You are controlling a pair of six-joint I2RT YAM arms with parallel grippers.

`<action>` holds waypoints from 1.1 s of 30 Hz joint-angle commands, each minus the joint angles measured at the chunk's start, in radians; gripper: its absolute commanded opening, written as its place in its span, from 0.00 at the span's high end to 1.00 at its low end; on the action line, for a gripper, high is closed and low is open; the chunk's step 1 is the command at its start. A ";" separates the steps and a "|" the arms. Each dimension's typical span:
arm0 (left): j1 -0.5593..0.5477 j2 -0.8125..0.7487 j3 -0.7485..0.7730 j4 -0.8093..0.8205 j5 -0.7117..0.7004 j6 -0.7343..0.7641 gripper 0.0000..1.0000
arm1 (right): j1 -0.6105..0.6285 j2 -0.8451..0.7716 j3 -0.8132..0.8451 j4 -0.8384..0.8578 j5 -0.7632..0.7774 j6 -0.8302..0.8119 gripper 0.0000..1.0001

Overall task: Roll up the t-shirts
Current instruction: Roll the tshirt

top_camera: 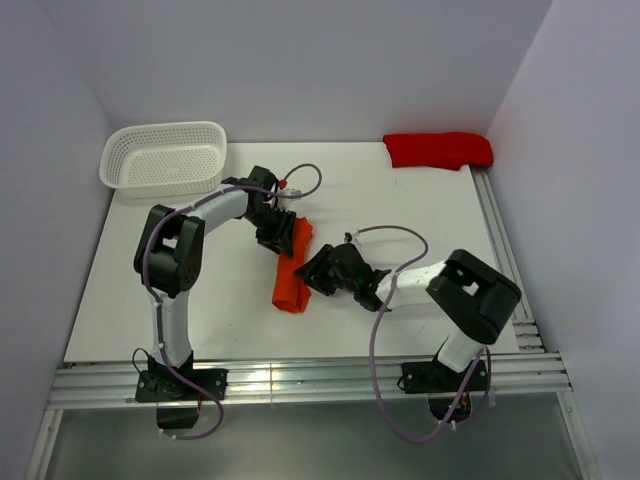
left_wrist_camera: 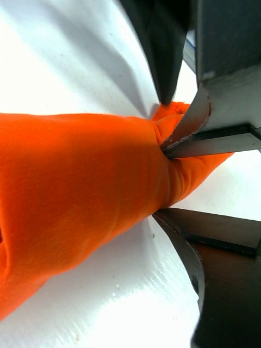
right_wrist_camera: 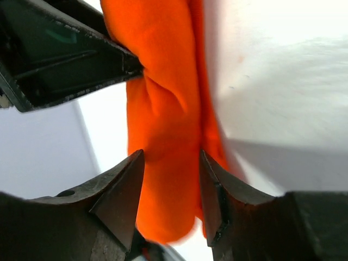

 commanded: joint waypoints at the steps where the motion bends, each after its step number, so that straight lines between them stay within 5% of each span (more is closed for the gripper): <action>1: -0.012 0.038 0.021 0.029 -0.156 0.019 0.55 | 0.018 -0.115 0.066 -0.332 0.152 -0.099 0.47; 6: -0.021 0.047 0.035 0.009 -0.159 0.031 0.54 | 0.005 -0.103 0.155 -0.443 0.184 -0.173 0.41; 22: -0.035 0.079 0.076 -0.047 -0.144 0.082 0.49 | -0.056 0.106 0.308 -0.419 0.097 -0.283 0.40; 25: -0.035 0.075 0.081 -0.051 -0.119 0.089 0.47 | -0.057 0.138 0.327 -0.422 0.081 -0.275 0.46; 29: -0.033 0.055 0.087 -0.051 -0.096 0.091 0.40 | -0.056 0.162 0.340 -0.448 0.090 -0.254 0.74; 33: -0.023 0.018 0.113 -0.050 -0.038 0.095 0.27 | -0.057 0.161 0.345 -0.491 0.110 -0.243 0.77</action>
